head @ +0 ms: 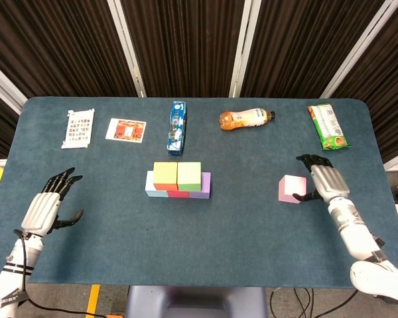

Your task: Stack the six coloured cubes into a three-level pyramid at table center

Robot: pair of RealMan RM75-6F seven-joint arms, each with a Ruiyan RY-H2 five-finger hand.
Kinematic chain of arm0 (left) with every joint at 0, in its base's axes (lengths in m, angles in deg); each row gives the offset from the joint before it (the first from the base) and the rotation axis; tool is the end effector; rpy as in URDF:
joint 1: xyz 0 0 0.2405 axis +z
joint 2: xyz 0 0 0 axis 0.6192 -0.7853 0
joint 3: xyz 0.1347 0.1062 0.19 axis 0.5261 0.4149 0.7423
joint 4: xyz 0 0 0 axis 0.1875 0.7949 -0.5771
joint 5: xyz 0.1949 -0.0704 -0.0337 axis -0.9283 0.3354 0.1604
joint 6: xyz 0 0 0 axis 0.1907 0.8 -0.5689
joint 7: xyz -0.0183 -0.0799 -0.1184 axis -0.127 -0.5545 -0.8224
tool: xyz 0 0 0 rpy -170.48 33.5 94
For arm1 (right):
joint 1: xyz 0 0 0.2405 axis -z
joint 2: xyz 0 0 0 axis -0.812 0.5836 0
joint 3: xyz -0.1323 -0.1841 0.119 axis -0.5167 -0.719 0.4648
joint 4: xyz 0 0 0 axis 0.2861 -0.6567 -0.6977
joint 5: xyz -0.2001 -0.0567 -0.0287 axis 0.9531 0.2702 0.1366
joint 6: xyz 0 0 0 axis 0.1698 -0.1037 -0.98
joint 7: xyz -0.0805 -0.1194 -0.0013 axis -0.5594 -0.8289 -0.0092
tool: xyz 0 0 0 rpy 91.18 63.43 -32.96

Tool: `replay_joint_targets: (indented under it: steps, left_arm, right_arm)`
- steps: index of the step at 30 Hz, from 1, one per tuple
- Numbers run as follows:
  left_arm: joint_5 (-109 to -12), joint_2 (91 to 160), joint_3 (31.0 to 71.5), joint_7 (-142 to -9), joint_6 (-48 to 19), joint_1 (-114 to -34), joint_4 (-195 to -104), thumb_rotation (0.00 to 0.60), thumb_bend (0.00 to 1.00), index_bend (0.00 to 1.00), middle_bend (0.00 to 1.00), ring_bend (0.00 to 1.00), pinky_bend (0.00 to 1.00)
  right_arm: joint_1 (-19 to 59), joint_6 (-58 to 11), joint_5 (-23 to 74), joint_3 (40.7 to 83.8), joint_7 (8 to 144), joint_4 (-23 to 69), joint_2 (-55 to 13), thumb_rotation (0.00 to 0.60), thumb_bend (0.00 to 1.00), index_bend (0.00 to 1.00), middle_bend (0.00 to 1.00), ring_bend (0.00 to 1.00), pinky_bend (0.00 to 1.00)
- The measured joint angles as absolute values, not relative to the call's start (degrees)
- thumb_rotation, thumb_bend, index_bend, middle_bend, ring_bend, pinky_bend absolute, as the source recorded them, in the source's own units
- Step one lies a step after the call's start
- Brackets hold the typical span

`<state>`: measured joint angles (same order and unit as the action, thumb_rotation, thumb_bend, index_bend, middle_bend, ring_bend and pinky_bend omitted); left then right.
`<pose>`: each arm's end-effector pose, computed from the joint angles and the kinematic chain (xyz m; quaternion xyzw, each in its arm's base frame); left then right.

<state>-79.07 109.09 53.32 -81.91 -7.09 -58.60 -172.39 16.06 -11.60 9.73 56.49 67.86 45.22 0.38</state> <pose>-0.2525 0.2653 0.1180 -0.6141 -0.4509 -0.4491 0.4668 -0.2516 -0.3337 0.1187 0.6249 -0.5237 0.2865 0.5032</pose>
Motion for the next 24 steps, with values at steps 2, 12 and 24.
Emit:
replay_joint_targets:
  steps: [2,12,24]
  left_arm:
    - [-78.9,109.3,53.5,-81.5,-7.3,-58.6,-172.8,0.6,0.33,0.15,0.0,0.0,0.08]
    - [-78.4,109.6,53.7,-81.4,-8.1,-58.6,-173.2,0.6,0.33,0.14,0.0,0.0,0.08]
    - [-78.3,109.5,54.0,-83.3,-9.0,-58.5,-173.1,0.6,0.33,0.12,0.0,0.0,0.08]
  right_arm:
    - [16.2,-10.7,10.0,56.0,67.6,42.1,-2.1,0.6,0.3,0.25,0.18,0.01,0.08]
    - [16.4,-7.7,9.5,55.6,65.8,31.8,-10.7,0.6,0.3,0.28,0.18,0.01,0.08]
    - [17.1,-6.7,7.9,56.8,64.2,26.0,-13.7,0.6,0.3,0.46,0.18,0.02,0.09]
